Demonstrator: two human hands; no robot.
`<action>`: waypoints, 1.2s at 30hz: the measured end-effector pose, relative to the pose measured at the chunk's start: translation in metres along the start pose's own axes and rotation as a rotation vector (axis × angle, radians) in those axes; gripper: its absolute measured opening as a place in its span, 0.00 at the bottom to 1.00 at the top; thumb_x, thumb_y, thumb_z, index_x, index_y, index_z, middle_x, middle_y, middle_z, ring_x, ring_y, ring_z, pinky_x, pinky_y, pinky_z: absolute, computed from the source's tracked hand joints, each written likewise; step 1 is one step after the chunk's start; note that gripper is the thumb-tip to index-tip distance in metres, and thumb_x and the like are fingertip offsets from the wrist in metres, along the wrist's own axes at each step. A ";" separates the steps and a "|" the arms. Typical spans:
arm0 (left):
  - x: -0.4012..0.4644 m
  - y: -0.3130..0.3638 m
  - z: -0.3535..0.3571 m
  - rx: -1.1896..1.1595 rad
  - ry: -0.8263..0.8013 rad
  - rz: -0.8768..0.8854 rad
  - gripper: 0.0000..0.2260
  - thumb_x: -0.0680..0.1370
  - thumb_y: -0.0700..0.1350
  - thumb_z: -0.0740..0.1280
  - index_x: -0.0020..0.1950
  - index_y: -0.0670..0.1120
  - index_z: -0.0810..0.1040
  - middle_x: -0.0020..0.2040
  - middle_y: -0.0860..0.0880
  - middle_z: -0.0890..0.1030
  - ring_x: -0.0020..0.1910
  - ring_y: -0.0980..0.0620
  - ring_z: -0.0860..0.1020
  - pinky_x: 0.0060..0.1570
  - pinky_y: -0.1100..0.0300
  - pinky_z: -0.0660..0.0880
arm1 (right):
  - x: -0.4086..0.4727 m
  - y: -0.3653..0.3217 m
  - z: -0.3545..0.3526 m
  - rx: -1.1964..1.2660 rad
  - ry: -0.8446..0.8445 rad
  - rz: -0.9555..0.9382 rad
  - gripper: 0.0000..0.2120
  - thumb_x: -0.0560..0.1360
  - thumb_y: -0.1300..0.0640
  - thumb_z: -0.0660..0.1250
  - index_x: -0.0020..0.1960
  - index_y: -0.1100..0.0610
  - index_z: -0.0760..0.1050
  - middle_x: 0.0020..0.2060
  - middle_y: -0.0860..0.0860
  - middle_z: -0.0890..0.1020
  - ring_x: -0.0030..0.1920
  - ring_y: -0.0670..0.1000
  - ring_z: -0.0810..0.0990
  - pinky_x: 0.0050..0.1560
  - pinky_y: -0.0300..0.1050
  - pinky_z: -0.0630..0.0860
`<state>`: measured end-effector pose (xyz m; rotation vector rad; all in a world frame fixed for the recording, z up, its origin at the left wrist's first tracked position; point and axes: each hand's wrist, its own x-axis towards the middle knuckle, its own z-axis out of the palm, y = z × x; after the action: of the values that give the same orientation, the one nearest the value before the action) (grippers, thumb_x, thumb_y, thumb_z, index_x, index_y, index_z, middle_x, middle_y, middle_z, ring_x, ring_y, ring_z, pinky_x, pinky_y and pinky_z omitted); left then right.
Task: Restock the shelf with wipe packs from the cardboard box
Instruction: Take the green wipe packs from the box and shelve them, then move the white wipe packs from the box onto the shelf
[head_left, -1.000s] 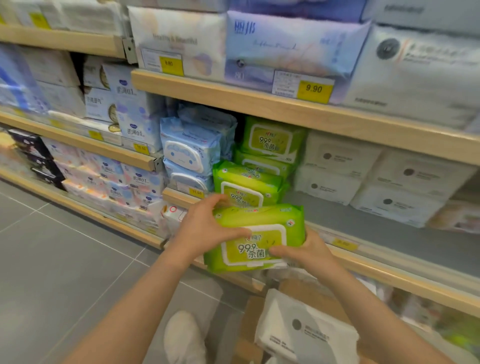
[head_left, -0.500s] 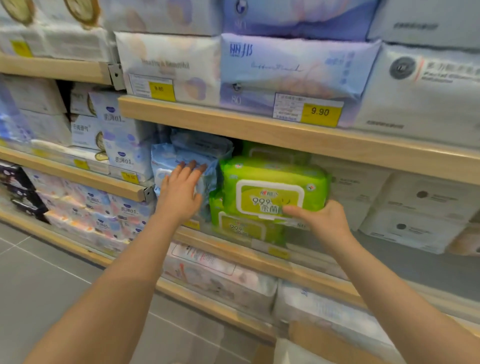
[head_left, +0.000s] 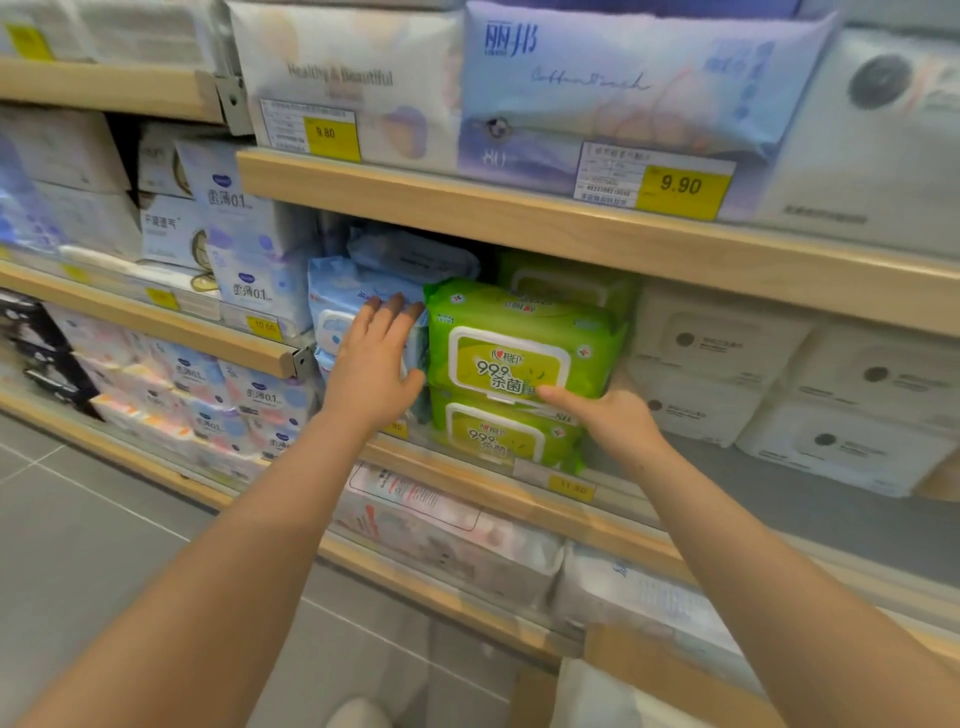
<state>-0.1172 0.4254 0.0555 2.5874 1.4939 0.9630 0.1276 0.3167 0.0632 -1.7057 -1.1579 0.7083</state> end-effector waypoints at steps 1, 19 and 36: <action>-0.001 0.002 -0.002 -0.022 -0.002 -0.012 0.31 0.72 0.42 0.68 0.74 0.43 0.61 0.75 0.44 0.61 0.75 0.42 0.53 0.72 0.47 0.56 | -0.003 -0.002 -0.003 -0.019 -0.006 0.000 0.27 0.69 0.47 0.74 0.61 0.60 0.71 0.40 0.44 0.74 0.36 0.38 0.71 0.24 0.23 0.66; -0.291 0.175 0.047 -0.575 -0.507 -0.137 0.28 0.76 0.49 0.63 0.74 0.52 0.59 0.72 0.58 0.59 0.72 0.61 0.55 0.73 0.54 0.56 | -0.228 0.111 -0.106 -0.406 -0.254 -0.036 0.36 0.70 0.48 0.73 0.73 0.52 0.61 0.69 0.47 0.68 0.68 0.46 0.66 0.63 0.35 0.60; -0.357 0.172 0.034 -0.312 -0.567 0.095 0.23 0.78 0.56 0.56 0.71 0.51 0.66 0.70 0.53 0.67 0.68 0.56 0.63 0.68 0.53 0.63 | -0.231 0.175 -0.051 -0.971 -0.436 -0.103 0.53 0.58 0.39 0.73 0.75 0.46 0.48 0.64 0.53 0.65 0.66 0.57 0.61 0.66 0.54 0.57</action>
<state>-0.0934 0.0607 -0.1020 2.4239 0.9956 0.3659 0.1480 0.0631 -0.0838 -2.2968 -2.1093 0.4782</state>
